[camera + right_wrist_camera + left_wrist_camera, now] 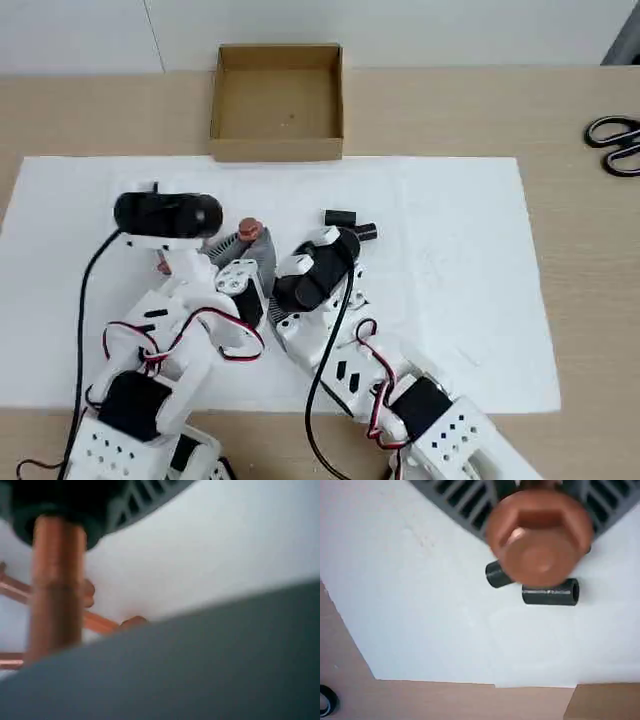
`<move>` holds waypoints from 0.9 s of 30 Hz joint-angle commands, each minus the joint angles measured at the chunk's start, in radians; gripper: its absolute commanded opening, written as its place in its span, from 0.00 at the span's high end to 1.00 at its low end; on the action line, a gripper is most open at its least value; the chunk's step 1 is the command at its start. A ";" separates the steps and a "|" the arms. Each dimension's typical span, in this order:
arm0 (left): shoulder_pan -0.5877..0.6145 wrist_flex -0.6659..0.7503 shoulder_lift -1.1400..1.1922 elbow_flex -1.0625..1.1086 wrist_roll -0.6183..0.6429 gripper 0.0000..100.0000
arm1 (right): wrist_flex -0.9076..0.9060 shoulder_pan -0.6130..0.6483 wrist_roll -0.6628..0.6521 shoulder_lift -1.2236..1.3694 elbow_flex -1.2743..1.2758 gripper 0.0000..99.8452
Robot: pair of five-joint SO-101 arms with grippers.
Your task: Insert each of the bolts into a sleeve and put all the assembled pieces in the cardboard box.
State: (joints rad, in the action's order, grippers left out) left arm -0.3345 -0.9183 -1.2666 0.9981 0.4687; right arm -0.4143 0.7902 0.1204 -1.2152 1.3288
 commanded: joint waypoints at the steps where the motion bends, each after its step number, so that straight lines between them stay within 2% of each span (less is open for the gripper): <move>1: -0.002 -0.009 -0.006 -0.005 0.005 0.99 | 0.025 0.001 0.008 -0.024 -0.017 1.00; 13: -0.002 -0.094 -0.006 -0.007 0.005 0.99 | 0.036 0.001 0.008 -0.025 -0.020 1.00; 20: -0.002 -0.097 -0.006 -0.008 0.005 0.99 | 0.067 0.001 -0.055 -0.025 -0.017 1.00; 27: -0.002 -0.098 -0.006 -0.008 0.005 0.99 | 0.085 -0.004 -0.055 -0.025 -0.017 1.00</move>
State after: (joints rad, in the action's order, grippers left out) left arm -0.3345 -0.9874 -1.2743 0.9935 0.4687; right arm -0.3974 0.7948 0.0760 -1.2137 1.3364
